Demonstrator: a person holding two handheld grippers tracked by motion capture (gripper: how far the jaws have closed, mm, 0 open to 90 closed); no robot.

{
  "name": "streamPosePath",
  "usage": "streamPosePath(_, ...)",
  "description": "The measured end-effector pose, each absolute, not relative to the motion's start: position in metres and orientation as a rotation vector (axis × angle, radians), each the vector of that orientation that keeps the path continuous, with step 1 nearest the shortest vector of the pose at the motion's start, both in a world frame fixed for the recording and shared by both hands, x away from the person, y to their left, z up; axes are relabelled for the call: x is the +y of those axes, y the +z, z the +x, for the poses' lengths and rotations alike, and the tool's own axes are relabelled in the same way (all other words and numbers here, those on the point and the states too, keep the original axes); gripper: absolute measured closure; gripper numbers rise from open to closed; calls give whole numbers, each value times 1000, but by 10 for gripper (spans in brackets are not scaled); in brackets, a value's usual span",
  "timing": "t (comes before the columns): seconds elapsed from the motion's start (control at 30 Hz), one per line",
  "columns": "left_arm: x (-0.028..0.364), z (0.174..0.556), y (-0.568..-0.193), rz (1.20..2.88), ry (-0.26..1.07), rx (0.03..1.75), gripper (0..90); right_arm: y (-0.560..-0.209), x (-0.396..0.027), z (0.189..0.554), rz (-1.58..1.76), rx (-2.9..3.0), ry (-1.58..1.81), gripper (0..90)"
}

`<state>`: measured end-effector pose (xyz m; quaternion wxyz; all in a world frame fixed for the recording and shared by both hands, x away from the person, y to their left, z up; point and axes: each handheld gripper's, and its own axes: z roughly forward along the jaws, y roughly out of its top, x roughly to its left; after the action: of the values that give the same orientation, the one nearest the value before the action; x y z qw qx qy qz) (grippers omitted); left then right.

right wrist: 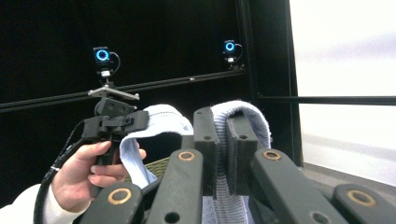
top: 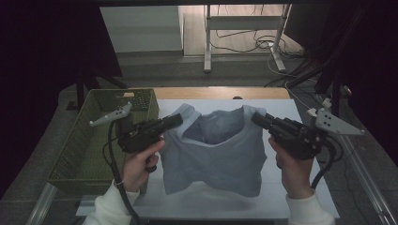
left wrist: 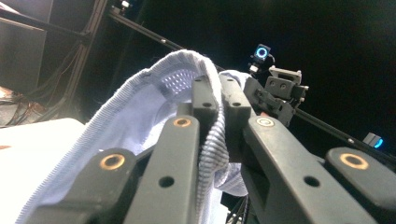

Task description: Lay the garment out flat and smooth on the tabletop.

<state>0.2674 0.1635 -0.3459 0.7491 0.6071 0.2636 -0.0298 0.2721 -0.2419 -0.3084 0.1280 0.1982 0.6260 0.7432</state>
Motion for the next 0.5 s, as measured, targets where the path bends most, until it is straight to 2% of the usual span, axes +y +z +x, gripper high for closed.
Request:
streamPosePath(0.13,163,259,-346,1338,-51,571,867,-305,-245,255,549,1827,2144,845)
streamPosePath(0.27,161,267,-353,1354,-49,602,866,-306,-245,250,541,1841,2081,845)
streamPosePath(0.4,157,283,-364,1372,-53,642,866,-316,-248,262,600,1864,2019,844)
streamPosePath(0.5,150,301,-376,1404,-50,684,866,-341,-252,291,735,1893,1983,844)
